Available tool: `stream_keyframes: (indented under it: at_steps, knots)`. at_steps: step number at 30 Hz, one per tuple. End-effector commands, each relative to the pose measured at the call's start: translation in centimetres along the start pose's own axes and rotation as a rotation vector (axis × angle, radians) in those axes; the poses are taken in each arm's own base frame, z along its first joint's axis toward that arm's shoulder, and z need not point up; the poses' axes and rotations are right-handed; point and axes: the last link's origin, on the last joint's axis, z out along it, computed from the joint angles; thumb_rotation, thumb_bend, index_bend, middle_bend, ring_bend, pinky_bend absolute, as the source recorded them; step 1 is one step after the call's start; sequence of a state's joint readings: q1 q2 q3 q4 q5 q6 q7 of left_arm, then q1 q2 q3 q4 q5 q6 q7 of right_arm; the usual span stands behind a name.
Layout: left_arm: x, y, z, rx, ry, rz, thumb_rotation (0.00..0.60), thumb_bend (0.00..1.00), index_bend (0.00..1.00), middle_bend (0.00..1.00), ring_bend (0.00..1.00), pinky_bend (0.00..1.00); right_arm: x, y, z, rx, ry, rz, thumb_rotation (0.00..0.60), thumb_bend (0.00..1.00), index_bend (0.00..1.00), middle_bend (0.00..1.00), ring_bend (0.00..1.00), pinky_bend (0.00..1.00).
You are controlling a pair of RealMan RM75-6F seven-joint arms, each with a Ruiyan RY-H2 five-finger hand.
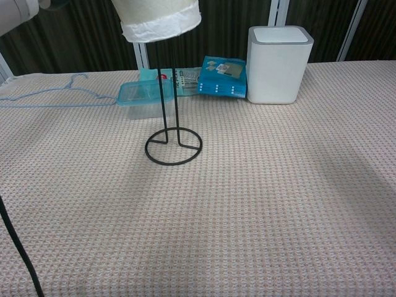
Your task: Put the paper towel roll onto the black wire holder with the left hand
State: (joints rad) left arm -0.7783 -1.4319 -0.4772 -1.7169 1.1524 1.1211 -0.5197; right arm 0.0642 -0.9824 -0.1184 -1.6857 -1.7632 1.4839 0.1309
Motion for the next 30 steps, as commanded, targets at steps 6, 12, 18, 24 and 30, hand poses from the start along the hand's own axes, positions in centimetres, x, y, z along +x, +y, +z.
stream_keyframes:
  at_steps: [6,12,18,24,30]
  knots:
    - [-0.5,-0.9,-0.3,0.062,-0.084,0.003,0.6,0.41,0.02,0.21,0.19,0.45,0.1,0.1,0.0,-0.003,0.003,0.003,0.6,0.14,0.0,0.0,0.0,0.0]
    - [-0.5,-0.9,-0.4,0.045,-0.06,0.027,0.6,0.37,0.0,0.07,0.01,0.12,0.2,0.1,-0.1,-0.002,0.005,0.003,0.6,0.14,0.0,0.0,0.0,0.0]
    - [-0.5,-0.9,-0.8,0.035,-0.06,0.05,0.6,0.37,0.0,0.03,0.0,0.07,0.2,0.0,-0.2,0.001,0.007,0.003,0.6,0.14,0.0,0.0,0.0,0.0]
    - [-0.6,-0.5,-1.5,0.015,-0.072,0.067,0.6,0.37,0.0,0.02,0.0,0.07,0.3,0.0,-0.4,0.007,0.01,0.004,0.6,0.14,0.0,0.0,0.0,0.0]
    - [-0.1,-0.4,-4.9,-0.033,-0.106,0.19,0.6,0.37,0.0,0.02,0.0,0.07,0.2,-0.1,-0.5,0.015,0.008,0.002,0.6,0.14,0.0,0.0,0.0,0.0]
